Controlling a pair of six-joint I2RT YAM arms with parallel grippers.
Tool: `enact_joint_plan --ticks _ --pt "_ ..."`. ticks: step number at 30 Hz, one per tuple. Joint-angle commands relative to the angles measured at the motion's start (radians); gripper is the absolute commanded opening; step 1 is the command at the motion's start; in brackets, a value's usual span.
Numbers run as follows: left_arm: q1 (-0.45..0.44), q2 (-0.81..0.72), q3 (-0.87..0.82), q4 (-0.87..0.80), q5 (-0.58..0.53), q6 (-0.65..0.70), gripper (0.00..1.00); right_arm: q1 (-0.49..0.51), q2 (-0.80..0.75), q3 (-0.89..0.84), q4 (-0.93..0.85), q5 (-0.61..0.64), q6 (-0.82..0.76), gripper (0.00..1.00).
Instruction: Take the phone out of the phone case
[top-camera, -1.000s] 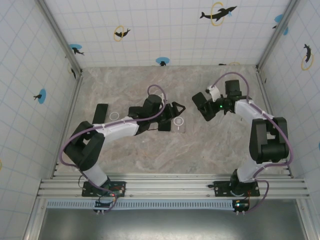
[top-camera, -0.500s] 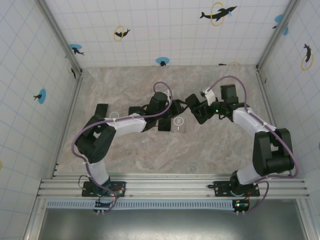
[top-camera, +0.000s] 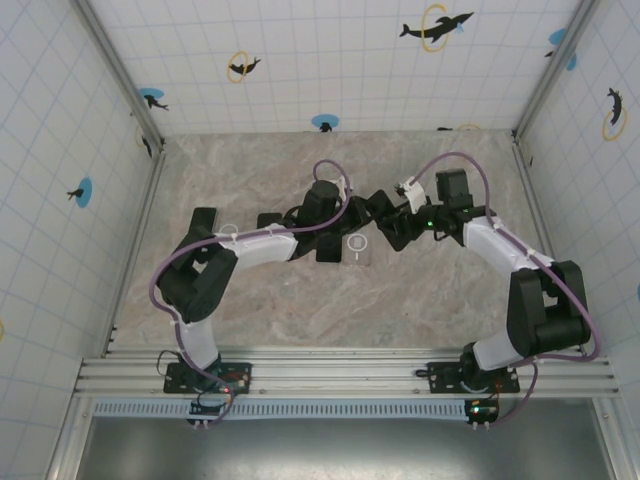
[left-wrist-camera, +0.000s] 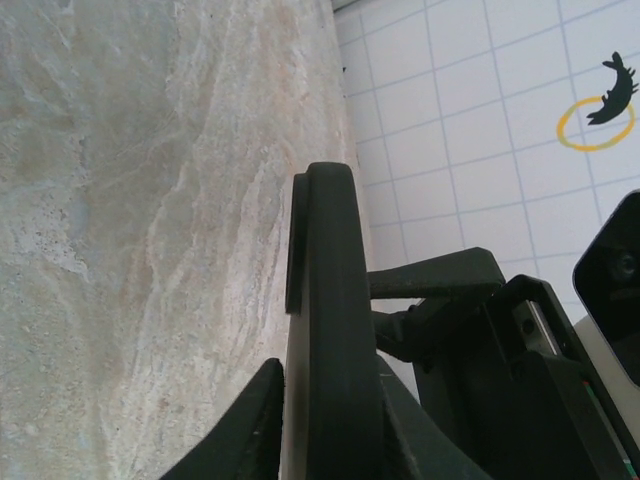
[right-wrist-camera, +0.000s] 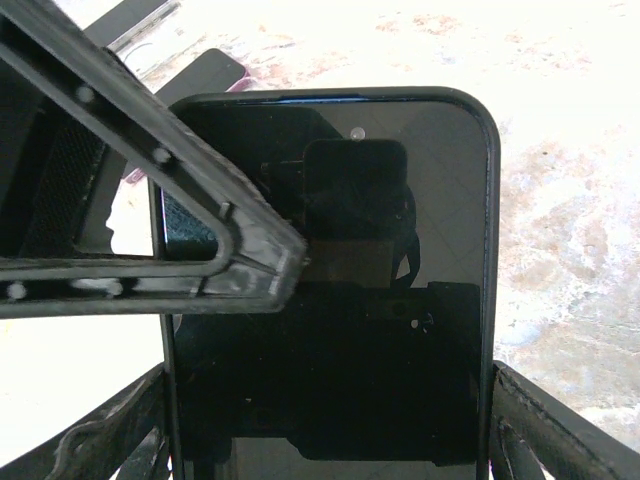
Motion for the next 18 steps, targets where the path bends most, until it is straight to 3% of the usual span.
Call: enact_joint_plan --ticks 1,7,9,13,18 --pt "-0.005 0.012 0.035 0.025 0.028 0.0 0.15 0.011 -0.027 0.046 -0.024 -0.035 -0.005 0.46" --pt "-0.005 -0.002 0.036 0.021 0.03 0.004 0.05 0.015 -0.039 0.044 -0.032 -0.029 -0.012 0.52" --pt "-0.004 -0.007 0.036 0.025 0.032 0.002 0.04 0.015 -0.044 0.04 -0.034 -0.028 -0.015 0.59" --pt "0.003 -0.024 0.04 0.024 0.036 0.007 0.03 0.011 -0.071 0.013 -0.009 -0.035 -0.002 0.85" --pt "0.029 -0.083 0.022 0.012 0.034 0.022 0.05 -0.012 -0.141 -0.049 0.063 -0.049 0.069 0.89"
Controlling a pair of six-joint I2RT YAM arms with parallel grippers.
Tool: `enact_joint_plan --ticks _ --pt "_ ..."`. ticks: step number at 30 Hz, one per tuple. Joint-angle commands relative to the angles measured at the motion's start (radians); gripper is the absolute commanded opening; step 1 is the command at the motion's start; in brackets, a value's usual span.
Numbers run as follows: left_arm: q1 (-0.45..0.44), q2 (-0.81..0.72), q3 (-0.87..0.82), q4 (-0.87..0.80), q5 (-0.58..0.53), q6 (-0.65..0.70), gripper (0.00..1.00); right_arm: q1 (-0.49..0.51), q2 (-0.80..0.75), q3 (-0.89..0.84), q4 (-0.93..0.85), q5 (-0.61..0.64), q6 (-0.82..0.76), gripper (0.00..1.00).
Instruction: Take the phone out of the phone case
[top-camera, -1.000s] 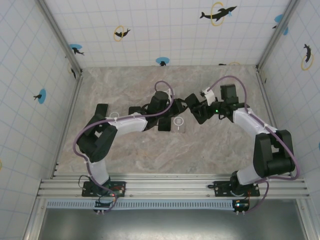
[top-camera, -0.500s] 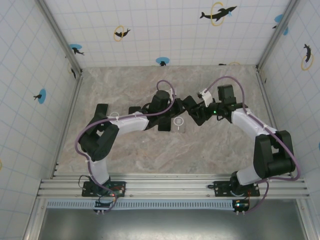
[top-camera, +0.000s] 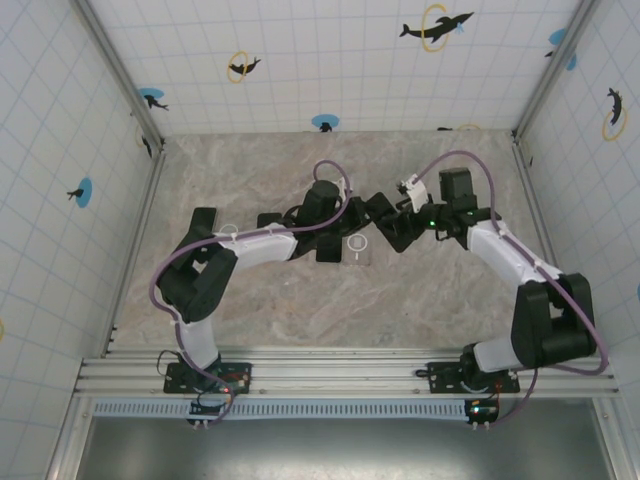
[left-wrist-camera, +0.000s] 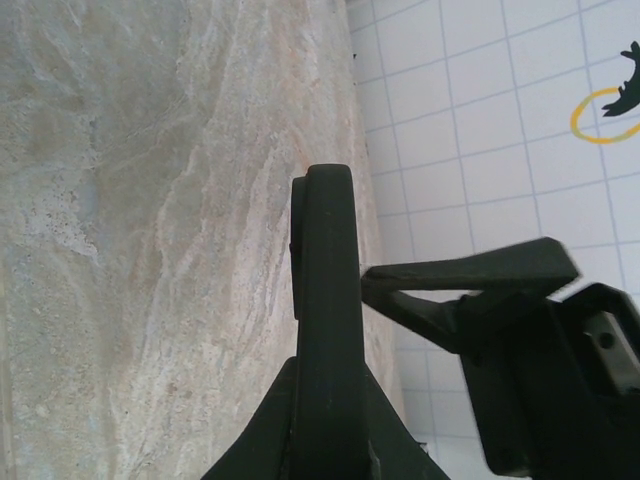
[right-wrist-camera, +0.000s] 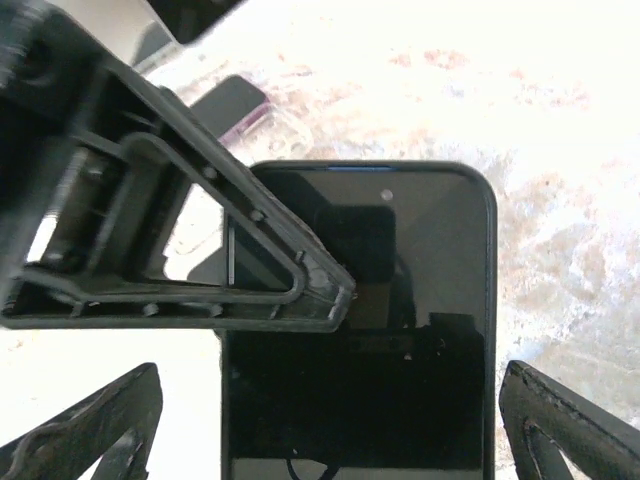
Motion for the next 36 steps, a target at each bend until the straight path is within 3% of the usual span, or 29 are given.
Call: enact_joint_plan --ticks 1,6,13,19,25,36 --pt "0.029 -0.089 0.017 0.047 0.02 0.024 0.06 -0.009 -0.07 -0.039 0.048 -0.028 0.053 0.89" --pt "0.054 -0.154 -0.002 0.03 0.021 0.022 0.08 -0.024 -0.157 -0.129 0.131 -0.008 0.227 0.89" --pt "0.082 -0.256 -0.069 0.079 -0.012 -0.041 0.09 -0.036 -0.327 -0.385 0.582 -0.037 0.768 0.81" --pt "0.082 -0.298 -0.105 0.147 -0.014 -0.119 0.09 0.038 -0.38 -0.534 0.894 0.035 1.093 0.69" --pt "0.083 -0.314 -0.135 0.227 -0.017 -0.202 0.1 0.095 -0.37 -0.609 1.095 0.121 1.256 0.52" --pt "0.082 -0.327 -0.147 0.272 -0.012 -0.237 0.1 0.124 -0.315 -0.629 1.275 0.164 1.386 0.35"
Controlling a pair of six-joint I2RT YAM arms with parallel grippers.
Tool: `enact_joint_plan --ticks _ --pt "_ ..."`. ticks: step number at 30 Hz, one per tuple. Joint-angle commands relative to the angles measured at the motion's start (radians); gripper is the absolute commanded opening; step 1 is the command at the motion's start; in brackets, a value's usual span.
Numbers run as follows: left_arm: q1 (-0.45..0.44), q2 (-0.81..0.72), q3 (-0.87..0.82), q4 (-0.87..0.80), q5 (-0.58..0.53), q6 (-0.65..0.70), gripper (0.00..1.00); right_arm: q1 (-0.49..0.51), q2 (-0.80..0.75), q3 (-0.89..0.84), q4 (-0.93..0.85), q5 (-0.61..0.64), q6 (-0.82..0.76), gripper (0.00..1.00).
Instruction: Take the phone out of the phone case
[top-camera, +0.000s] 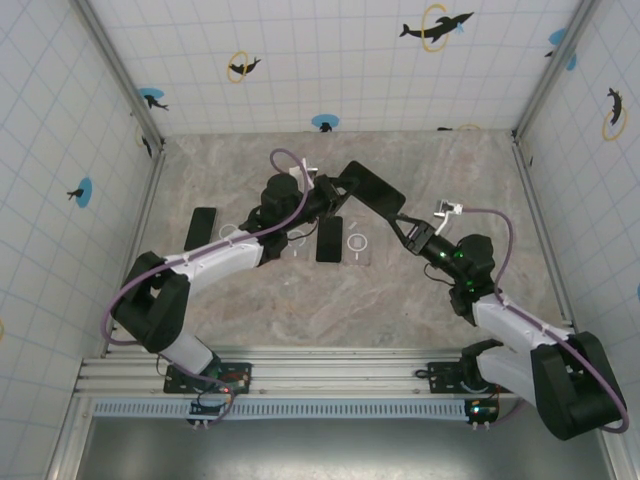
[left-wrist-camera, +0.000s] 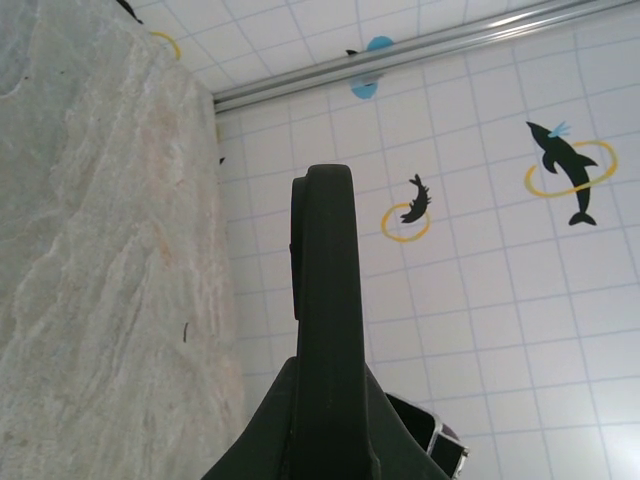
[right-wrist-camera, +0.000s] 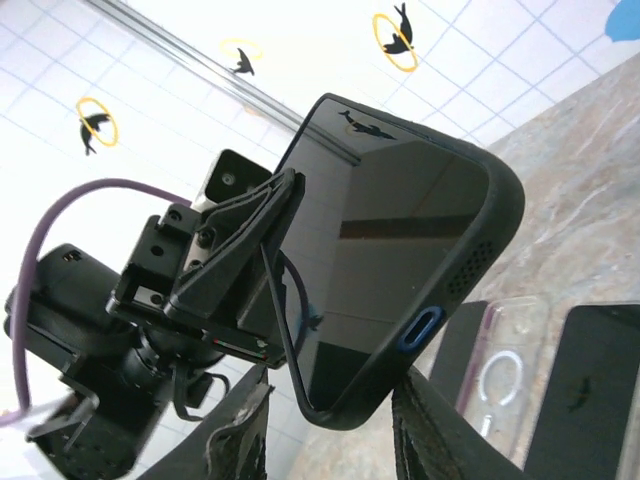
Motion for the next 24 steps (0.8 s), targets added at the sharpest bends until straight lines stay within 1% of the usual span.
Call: enact_joint_plan --ticks 1,4,6,10,13,16,21,24 --pt "0.003 -0.051 0.005 0.094 0.008 -0.023 0.1 0.015 0.02 -0.006 0.125 0.031 0.055 0.34" --pt "0.003 -0.053 0.005 0.107 0.014 -0.028 0.1 0.016 0.036 0.001 0.152 0.039 0.073 0.33" --pt "0.003 -0.057 0.005 0.107 0.015 -0.03 0.1 0.018 0.048 0.012 0.161 0.033 0.076 0.28" --pt "0.003 -0.06 0.005 0.114 0.012 -0.036 0.1 0.024 0.054 0.019 0.164 0.028 0.066 0.26" --pt "0.003 -0.062 -0.027 0.154 0.015 -0.086 0.1 0.025 0.057 0.022 0.155 0.02 0.047 0.19" --pt "0.003 -0.058 -0.033 0.207 0.044 -0.14 0.09 0.025 0.058 0.038 0.119 0.004 0.006 0.18" --pt "-0.003 -0.072 -0.019 0.211 0.075 -0.155 0.08 0.02 0.062 0.058 0.056 0.006 -0.045 0.16" --pt "-0.003 -0.087 -0.012 0.182 0.098 -0.136 0.07 0.011 0.07 0.058 0.073 0.008 -0.024 0.16"
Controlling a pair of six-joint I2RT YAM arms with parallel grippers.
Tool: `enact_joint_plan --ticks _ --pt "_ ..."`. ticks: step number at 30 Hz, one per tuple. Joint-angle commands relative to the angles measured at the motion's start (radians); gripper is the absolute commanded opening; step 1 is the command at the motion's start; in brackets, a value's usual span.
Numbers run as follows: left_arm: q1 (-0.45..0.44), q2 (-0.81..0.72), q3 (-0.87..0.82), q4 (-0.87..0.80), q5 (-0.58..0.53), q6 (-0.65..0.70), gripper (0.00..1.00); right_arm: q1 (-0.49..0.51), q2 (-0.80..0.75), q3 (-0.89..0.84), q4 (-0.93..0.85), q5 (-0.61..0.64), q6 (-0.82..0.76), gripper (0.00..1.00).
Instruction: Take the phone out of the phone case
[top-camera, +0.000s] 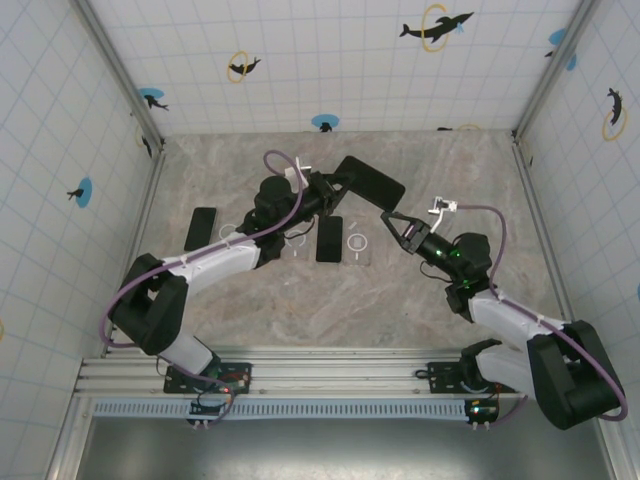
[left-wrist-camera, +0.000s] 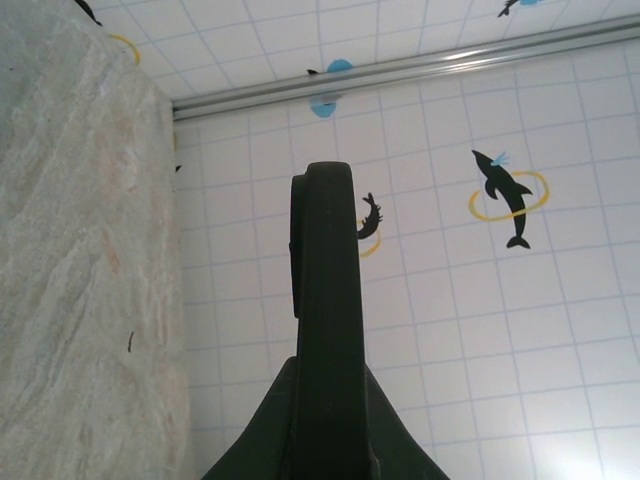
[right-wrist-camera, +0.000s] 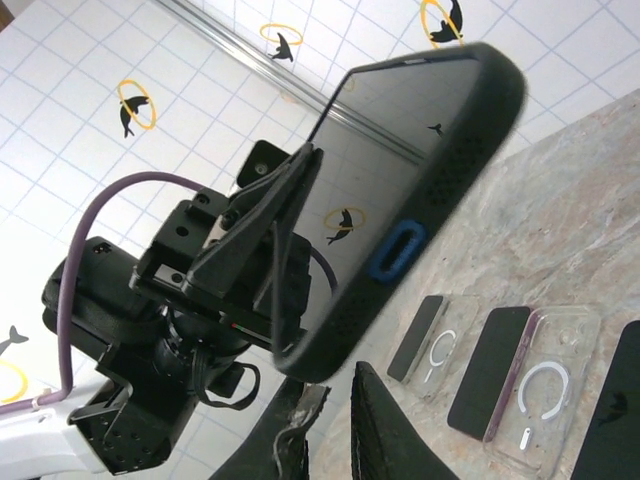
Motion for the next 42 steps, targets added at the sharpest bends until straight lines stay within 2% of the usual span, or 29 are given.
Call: enact_joint_plan --ticks 1,8,13,19,21,23,28,42 --pt "-0.015 -0.071 0.024 0.065 0.099 -0.011 0.07 -0.016 0.019 0.038 0.005 0.03 -0.012 0.16" --pt "-0.012 -0.088 0.018 -0.008 0.05 0.06 0.06 -0.011 0.026 0.037 0.16 -0.08 -0.014 0.3" --pt "0.005 -0.069 0.023 -0.008 0.021 0.084 0.06 0.011 0.022 0.041 0.171 -0.118 -0.019 0.38" --pt "0.028 -0.056 0.081 -0.03 0.008 0.119 0.05 0.026 0.01 0.032 0.213 -0.096 -0.007 0.41" --pt "0.028 -0.055 0.078 -0.027 0.023 0.114 0.05 0.02 0.002 0.02 0.212 -0.029 0.03 0.42" --pt "0.028 -0.062 0.062 -0.022 0.032 0.103 0.05 0.011 0.008 0.015 0.225 0.012 0.075 0.41" --pt "0.028 -0.084 0.044 -0.03 0.04 0.104 0.05 0.01 0.047 0.035 0.233 0.02 0.131 0.37" --pt "0.026 -0.074 0.051 0.012 0.084 0.074 0.02 0.009 0.11 0.085 0.216 -0.03 0.124 0.21"
